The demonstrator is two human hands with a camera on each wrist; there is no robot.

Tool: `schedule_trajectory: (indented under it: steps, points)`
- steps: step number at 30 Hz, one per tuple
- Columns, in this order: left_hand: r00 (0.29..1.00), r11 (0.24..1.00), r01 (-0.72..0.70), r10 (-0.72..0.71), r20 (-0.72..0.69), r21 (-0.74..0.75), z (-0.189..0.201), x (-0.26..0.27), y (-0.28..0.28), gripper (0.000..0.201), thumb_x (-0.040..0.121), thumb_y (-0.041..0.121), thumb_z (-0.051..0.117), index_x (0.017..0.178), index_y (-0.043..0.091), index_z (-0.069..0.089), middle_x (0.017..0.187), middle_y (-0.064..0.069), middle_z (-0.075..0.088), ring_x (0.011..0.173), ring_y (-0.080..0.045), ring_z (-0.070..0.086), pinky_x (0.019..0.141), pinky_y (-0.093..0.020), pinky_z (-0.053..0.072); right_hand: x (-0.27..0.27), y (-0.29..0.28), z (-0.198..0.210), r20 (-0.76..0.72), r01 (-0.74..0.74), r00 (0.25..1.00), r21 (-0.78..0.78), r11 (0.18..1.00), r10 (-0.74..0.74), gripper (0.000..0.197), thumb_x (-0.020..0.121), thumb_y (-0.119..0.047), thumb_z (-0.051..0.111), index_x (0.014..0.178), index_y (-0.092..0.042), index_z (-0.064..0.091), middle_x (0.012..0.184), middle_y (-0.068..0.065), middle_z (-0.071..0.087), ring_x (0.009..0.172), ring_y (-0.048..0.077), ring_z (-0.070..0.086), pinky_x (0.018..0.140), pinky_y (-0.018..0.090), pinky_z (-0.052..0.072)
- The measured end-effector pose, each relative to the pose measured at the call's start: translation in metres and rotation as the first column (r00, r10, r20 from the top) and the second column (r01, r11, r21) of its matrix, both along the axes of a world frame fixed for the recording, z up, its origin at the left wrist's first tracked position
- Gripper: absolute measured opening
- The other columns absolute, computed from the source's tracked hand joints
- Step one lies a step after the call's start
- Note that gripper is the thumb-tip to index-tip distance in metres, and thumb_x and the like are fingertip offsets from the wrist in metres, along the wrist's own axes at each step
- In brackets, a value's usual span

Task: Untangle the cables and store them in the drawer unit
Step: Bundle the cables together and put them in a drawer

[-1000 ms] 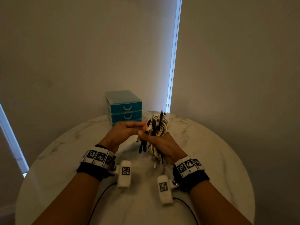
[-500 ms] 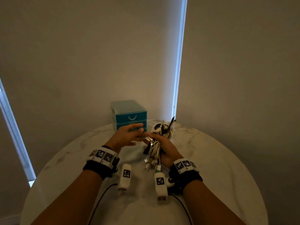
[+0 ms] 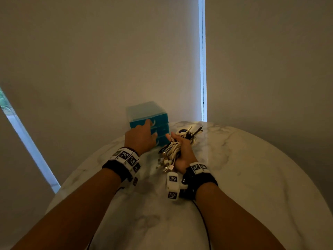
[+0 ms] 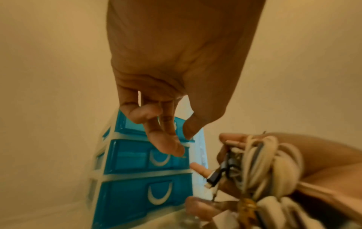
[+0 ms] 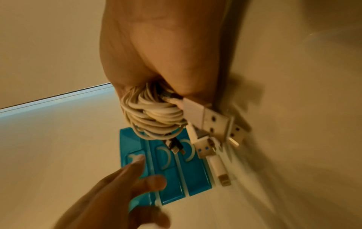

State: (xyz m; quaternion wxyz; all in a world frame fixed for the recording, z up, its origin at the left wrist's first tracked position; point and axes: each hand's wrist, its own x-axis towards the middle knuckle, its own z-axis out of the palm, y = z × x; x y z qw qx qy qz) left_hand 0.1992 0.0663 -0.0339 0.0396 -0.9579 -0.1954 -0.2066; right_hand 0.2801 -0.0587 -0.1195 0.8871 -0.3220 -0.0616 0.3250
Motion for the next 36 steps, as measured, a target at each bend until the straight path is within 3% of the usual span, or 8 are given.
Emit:
schedule_trajectory:
  steps: [4,13,16,21,24,28,32,36]
  points:
    - [0.991,0.988,0.036,-0.055,0.125,0.151,0.0,-0.035,-0.022,0.036,0.106,0.058,0.045,0.123,0.03,0.058,0.09,0.001,0.073,0.079,-0.023,0.07,0.068,-0.034,0.056,0.009,0.0,-0.003,0.01,-0.032,0.999,-0.004,0.999,0.032,0.076,0.08,-0.037,0.089,0.148,-0.016,0.063,0.151,0.009,0.063,0.13,0.035,0.065,0.111,0.06,0.051]
    - [0.917,0.961,0.263,-0.277,0.286,0.088,0.074,-0.104,-0.056,0.047,0.103,0.065,0.051,0.077,0.036,0.078,0.054,0.01,0.061,0.05,-0.01,0.057,0.051,-0.027,0.046,0.014,-0.037,0.002,-0.033,0.009,0.999,0.049,0.999,-0.007,0.045,0.098,-0.037,0.07,0.134,-0.01,0.069,0.136,0.017,0.071,0.105,0.034,0.074,0.084,0.047,0.061]
    - [0.872,0.929,0.366,-0.32,0.371,-0.06,0.094,-0.076,-0.016,0.033,0.105,0.057,0.053,0.102,0.038,0.079,0.082,0.012,0.074,0.074,-0.012,0.069,0.066,-0.032,0.053,0.018,-0.05,0.004,-0.068,0.073,0.995,0.042,0.996,-0.07,0.057,0.098,-0.032,0.071,0.151,-0.015,0.056,0.147,0.007,0.066,0.122,0.032,0.069,0.086,0.048,0.063]
    - [0.967,0.951,0.153,-0.2,-0.156,-0.269,0.067,-0.023,0.075,0.071,0.098,0.06,0.06,0.159,0.031,0.041,0.165,-0.002,0.043,0.15,-0.027,0.041,0.124,-0.051,0.034,0.019,-0.068,0.008,-0.045,0.17,0.984,-0.007,0.985,-0.17,0.039,0.105,-0.021,0.063,0.143,-0.012,0.06,0.134,0.011,0.074,0.131,0.032,0.065,0.119,0.059,0.044]
    - [0.956,0.931,0.162,-0.23,-0.18,-0.328,0.058,-0.029,0.068,0.077,0.092,0.058,0.06,0.161,0.034,0.035,0.168,-0.003,0.034,0.149,-0.027,0.038,0.124,-0.051,0.032,0.019,-0.078,0.014,-0.033,0.219,0.975,-0.055,0.974,-0.221,0.036,0.103,-0.019,0.067,0.136,-0.007,0.064,0.126,0.013,0.075,0.12,0.03,0.071,0.113,0.055,0.051]
    - [0.965,0.986,0.102,-0.13,-0.228,-0.132,0.066,-0.052,0.046,0.081,0.079,0.068,0.051,0.153,0.035,0.042,0.152,-0.002,0.045,0.137,-0.027,0.044,0.113,-0.05,0.039,0.012,-0.095,0.038,0.083,0.219,0.974,-0.105,0.97,-0.211,0.019,0.101,-0.018,0.071,0.114,-0.005,0.07,0.107,0.011,0.075,0.094,0.022,0.073,0.073,0.036,0.064]
    - [0.952,0.987,0.144,-0.156,-0.265,-0.066,0.075,-0.071,0.034,0.063,0.09,0.069,0.057,0.139,0.03,0.051,0.139,-0.003,0.048,0.131,-0.025,0.044,0.109,-0.047,0.042,0.005,-0.133,0.089,0.367,0.348,0.899,-0.268,0.898,-0.239,0.038,0.085,-0.028,0.089,0.111,-0.003,0.076,0.106,0.017,0.08,0.09,0.025,0.077,0.089,0.043,0.062]
    - [0.964,0.885,0.195,-0.253,-0.086,-0.422,0.078,-0.064,0.034,0.053,0.109,0.06,0.036,0.142,0.024,0.055,0.152,-0.005,0.046,0.14,-0.028,0.041,0.119,-0.049,0.034,-0.035,-0.156,0.166,0.664,0.384,0.743,-0.325,0.864,-0.08,0.026,0.084,-0.029,0.091,0.095,-0.01,0.078,0.093,0.013,0.078,0.084,0.027,0.073,0.083,0.044,0.06]
